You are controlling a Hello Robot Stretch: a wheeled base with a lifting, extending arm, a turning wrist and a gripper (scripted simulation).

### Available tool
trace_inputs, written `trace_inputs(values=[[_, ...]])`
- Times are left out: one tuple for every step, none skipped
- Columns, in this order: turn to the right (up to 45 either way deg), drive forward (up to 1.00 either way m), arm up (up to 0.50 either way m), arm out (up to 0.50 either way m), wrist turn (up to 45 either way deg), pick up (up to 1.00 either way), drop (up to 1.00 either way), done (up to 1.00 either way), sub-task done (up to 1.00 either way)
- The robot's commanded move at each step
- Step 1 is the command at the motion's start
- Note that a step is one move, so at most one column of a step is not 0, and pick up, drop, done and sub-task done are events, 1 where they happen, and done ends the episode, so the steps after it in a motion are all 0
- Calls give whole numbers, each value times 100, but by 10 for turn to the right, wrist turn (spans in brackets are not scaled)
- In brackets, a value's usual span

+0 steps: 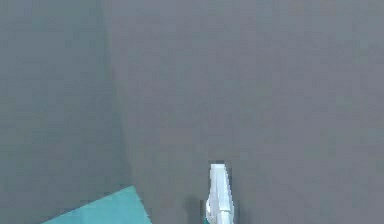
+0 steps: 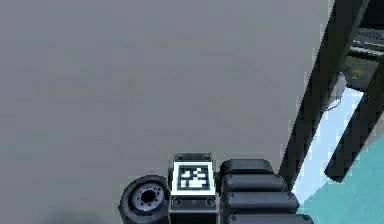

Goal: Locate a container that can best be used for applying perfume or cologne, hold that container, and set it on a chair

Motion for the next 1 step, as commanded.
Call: trace_inputs(values=[[-330, 0, 0, 0, 0, 0, 0, 0, 0]])
